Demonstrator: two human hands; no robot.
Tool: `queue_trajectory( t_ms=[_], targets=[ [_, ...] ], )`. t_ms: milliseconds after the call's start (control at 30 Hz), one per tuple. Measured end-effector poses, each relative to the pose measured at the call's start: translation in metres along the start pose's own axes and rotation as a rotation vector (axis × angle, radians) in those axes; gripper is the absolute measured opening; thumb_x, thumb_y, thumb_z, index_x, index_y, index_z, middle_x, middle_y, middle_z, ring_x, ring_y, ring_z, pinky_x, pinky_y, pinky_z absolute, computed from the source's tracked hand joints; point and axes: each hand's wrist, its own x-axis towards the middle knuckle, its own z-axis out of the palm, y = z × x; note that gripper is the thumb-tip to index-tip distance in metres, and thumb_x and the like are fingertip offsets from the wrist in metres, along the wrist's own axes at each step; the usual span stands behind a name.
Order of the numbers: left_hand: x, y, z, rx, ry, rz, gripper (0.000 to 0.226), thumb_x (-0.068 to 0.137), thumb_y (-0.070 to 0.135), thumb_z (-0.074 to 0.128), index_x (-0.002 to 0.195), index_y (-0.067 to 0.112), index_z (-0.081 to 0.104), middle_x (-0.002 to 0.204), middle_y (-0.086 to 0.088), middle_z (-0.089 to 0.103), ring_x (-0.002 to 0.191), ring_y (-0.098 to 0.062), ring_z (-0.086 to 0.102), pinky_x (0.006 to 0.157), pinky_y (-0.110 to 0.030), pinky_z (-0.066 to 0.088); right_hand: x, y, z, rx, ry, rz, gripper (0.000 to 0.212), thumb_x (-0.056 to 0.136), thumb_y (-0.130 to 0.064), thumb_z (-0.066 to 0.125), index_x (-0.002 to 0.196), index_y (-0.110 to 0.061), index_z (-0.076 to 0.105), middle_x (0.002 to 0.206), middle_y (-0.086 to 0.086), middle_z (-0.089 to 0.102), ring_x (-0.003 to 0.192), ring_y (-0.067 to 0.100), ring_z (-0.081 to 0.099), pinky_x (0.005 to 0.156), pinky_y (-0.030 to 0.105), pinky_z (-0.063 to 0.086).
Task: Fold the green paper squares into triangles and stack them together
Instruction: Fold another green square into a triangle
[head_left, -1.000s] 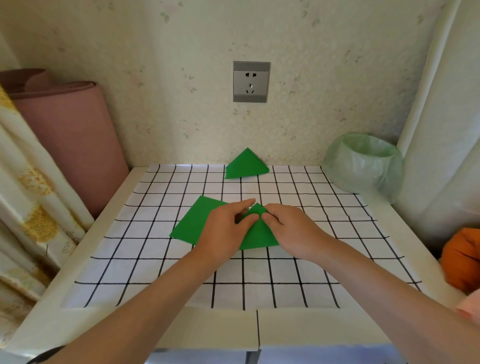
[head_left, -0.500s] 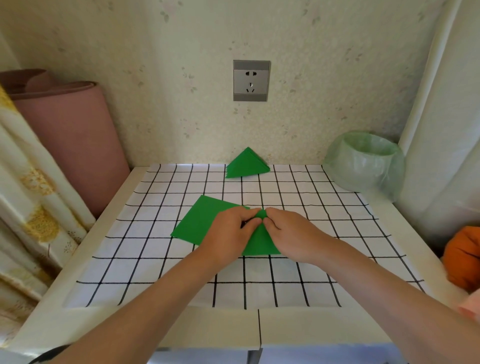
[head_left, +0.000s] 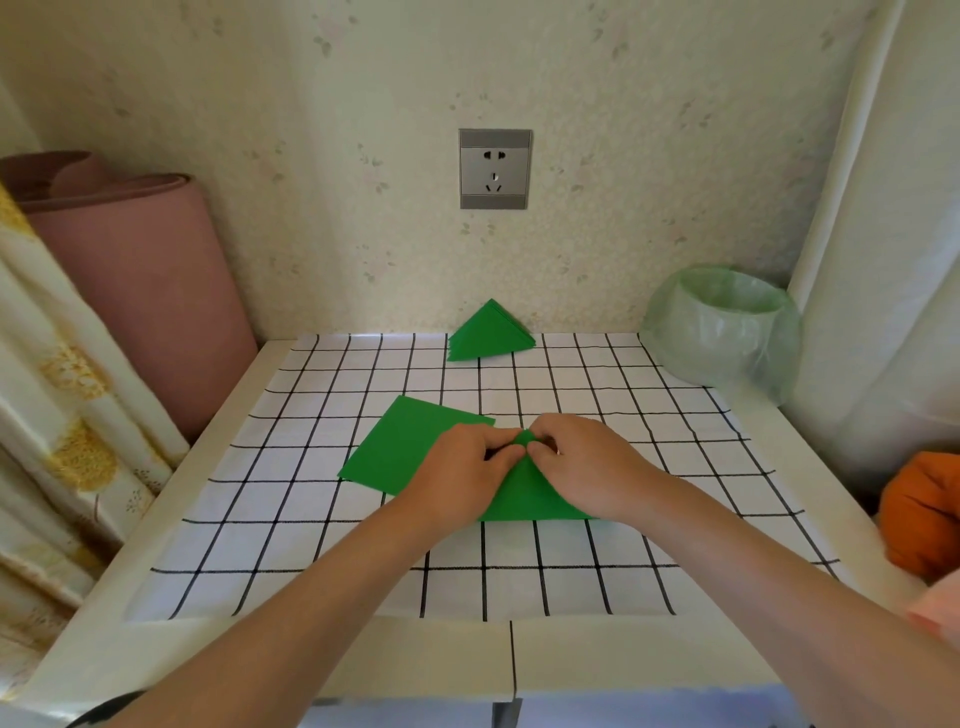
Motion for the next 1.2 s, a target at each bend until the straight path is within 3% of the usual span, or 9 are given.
queue_trajectory(
  t_ms=[133,233,367,500,567,700,800,1000,1200],
  targets=[
    [0.000,0.005,0.000,-0.005,-0.050,-0.022,0.029,0.098,0.015,0.052,0.086,0.035,0.071,0.072,0.019,0.067,0.067,0.004,0.059,0.062,-0.010,0.044,0.002,0.004,-0.002,0.064,-0.008,0.055,0.021,0.097,-0.030,0.050,0.091,-0.014,0.063,0.086,0.004,0.065,0.082,0.022,0.060,0.076,0.040,0.049],
    [0.002,0.003,0.002,-0.036,-0.104,-0.144,0.032,0.092,0.011,0.052,0.109,0.028,0.073,0.093,-0.001,0.076,0.083,-0.016,0.070,0.081,-0.030,0.055,0.003,0.009,-0.001,0.106,-0.052,0.094,0.025,0.096,-0.028,0.053,0.088,-0.008,0.066,0.088,0.011,0.067,0.083,0.026,0.062,0.075,0.041,0.049],
    [0.006,-0.001,0.006,0.008,-0.138,-0.237,0.037,0.089,0.015,0.055,0.124,0.020,0.066,0.099,0.001,0.074,0.078,-0.016,0.062,0.087,-0.043,0.055,0.003,0.013,0.002,0.132,-0.047,0.146,0.025,0.090,-0.029,0.057,0.088,-0.007,0.070,0.088,0.015,0.070,0.079,0.028,0.065,0.074,0.042,0.053],
    [0.011,-0.002,0.010,0.120,-0.153,-0.253,0.034,0.090,0.016,0.056,0.122,0.017,0.065,0.103,-0.002,0.070,0.075,-0.012,0.058,0.076,-0.025,0.053,0.003,0.012,0.008,0.061,-0.078,0.169,0.024,0.089,-0.030,0.056,0.090,-0.011,0.071,0.087,0.010,0.071,0.081,0.025,0.066,0.075,0.039,0.053],
    [0.012,0.000,0.012,0.221,-0.167,-0.246,0.021,0.088,0.019,0.056,0.107,0.026,0.060,0.102,-0.002,0.068,0.080,-0.017,0.060,0.085,-0.031,0.054,0.003,0.010,0.010,0.005,-0.089,0.161,0.022,0.091,-0.031,0.055,0.091,-0.015,0.071,0.087,0.006,0.071,0.082,0.021,0.065,0.078,0.037,0.054],
    [0.010,0.001,0.012,0.522,-0.144,-0.174,0.054,0.089,0.029,0.057,0.141,0.024,0.047,0.118,0.000,0.064,0.109,-0.020,0.058,0.095,-0.035,0.049,0.004,0.008,0.014,-0.039,-0.103,0.156,0.020,0.092,-0.031,0.055,0.083,-0.020,0.068,0.081,0.001,0.067,0.082,0.020,0.063,0.078,0.035,0.050],
    [0.008,-0.002,0.012,0.602,-0.060,-0.087,0.052,0.084,0.035,0.062,0.133,0.020,0.051,0.109,0.000,0.059,0.105,-0.019,0.053,0.091,-0.036,0.049,0.006,0.009,0.017,-0.079,-0.103,0.147,0.020,0.092,-0.032,0.055,0.073,-0.028,0.061,0.076,-0.007,0.061,0.083,0.019,0.061,0.083,0.035,0.046],
    [0.006,-0.006,0.012,0.455,-0.002,-0.012,0.024,0.079,0.024,0.070,0.098,0.021,0.054,0.095,0.006,0.054,0.089,-0.013,0.052,0.078,-0.028,0.049,0.005,0.007,0.024,-0.231,-0.016,0.086,0.014,0.090,-0.038,0.054,0.088,-0.028,0.065,0.083,-0.008,0.064,0.083,0.017,0.059,0.094,0.040,0.039],
    [0.006,-0.006,0.012,0.419,-0.051,0.017,0.018,0.086,0.023,0.068,0.104,0.021,0.067,0.096,0.003,0.054,0.093,-0.015,0.056,0.081,-0.028,0.048,0.002,0.008,0.020,-0.369,0.126,-0.038,0.026,0.088,-0.045,0.059,0.110,-0.033,0.062,0.107,-0.008,0.058,0.100,0.018,0.058,0.091,0.039,0.037]
  ],
)
